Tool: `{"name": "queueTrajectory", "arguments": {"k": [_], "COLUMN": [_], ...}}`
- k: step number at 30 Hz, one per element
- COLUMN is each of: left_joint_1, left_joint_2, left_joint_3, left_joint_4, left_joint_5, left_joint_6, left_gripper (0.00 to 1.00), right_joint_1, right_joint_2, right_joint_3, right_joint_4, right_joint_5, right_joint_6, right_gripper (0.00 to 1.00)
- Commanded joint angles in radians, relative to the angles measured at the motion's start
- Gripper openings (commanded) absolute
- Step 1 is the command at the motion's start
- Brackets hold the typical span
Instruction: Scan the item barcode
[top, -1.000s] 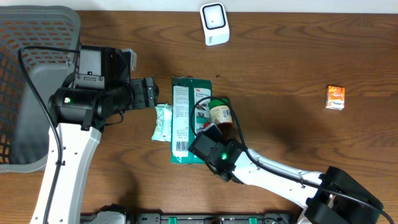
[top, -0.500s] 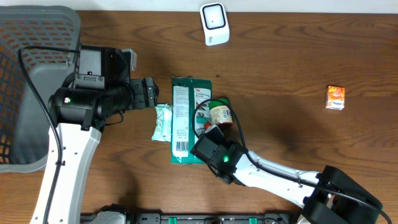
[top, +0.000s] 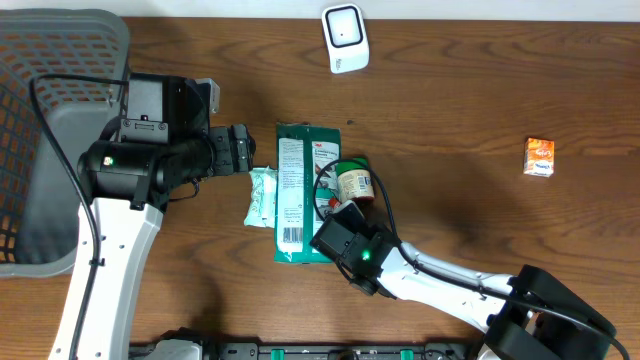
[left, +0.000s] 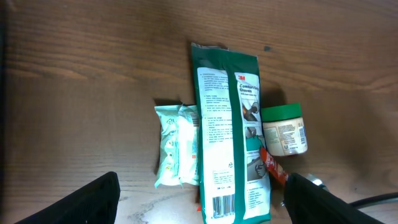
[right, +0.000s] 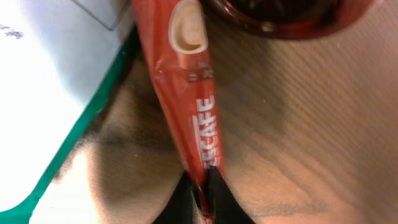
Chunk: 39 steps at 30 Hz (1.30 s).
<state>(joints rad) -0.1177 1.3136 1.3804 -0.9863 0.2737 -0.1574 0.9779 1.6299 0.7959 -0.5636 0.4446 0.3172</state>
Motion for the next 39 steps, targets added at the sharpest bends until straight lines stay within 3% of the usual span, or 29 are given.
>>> {"name": "queueTrajectory", "arguments": {"k": [1,7,14,19,25,26,28,29,33,39], "left_joint_1": [0.002,0.002,0.002,0.002,0.002,0.002,0.002,0.002,0.002,0.002], "left_joint_2": [-0.001,-0.001,-0.001,-0.001,-0.001,-0.001,-0.001,-0.001,-0.001,-0.001], "left_joint_3": [0.013,0.013,0.013,0.013,0.013,0.013,0.013,0.013,0.013,0.013], "left_joint_4": [-0.001,-0.001,-0.001,0.000,-0.001,-0.001,0.000,-0.001,-0.001,0.000], "left_joint_5": [-0.010,-0.010,-0.010,-0.010,-0.010,-0.010,-0.010,-0.010,-0.010,-0.010], "left_joint_6": [-0.002,-0.002,-0.002,-0.002,-0.002,-0.002,-0.002,-0.002,-0.002,-0.002], "left_gripper": [0.84,0.84,0.84,0.85,0.85,0.84,0.84,0.84,0.84,0.84], "right_joint_1": [-0.004,-0.004,-0.011,-0.146,-0.414,-0.440,-0.460,-0.457,-0.392,-0.259], "right_joint_2": [0.011,-0.059,-0.263,-0.417,-0.410,-0.399,-0.379,-0.370,-0.343,-0.306], "right_joint_3": [-0.013,0.068,0.195,0.220,0.219,0.219,0.219,0.219,0.215,0.161], "right_joint_4": [0.003,-0.095,-0.204,-0.235,-0.270,-0.289,-0.322,-0.335,-0.357,-0.334], "right_joint_5": [0.021,-0.033,-0.184,-0.390,-0.720,-0.748,-0.787,-0.795,-0.780,-0.546], "right_joint_6": [0.007,0.007,-0.046,-0.091,-0.163,-0.172,-0.173,-0.172,-0.091,0.289], "right_gripper": [0.01,0.01,0.01,0.01,0.01,0.03,0.22,0.25,0.39,0.38]}}
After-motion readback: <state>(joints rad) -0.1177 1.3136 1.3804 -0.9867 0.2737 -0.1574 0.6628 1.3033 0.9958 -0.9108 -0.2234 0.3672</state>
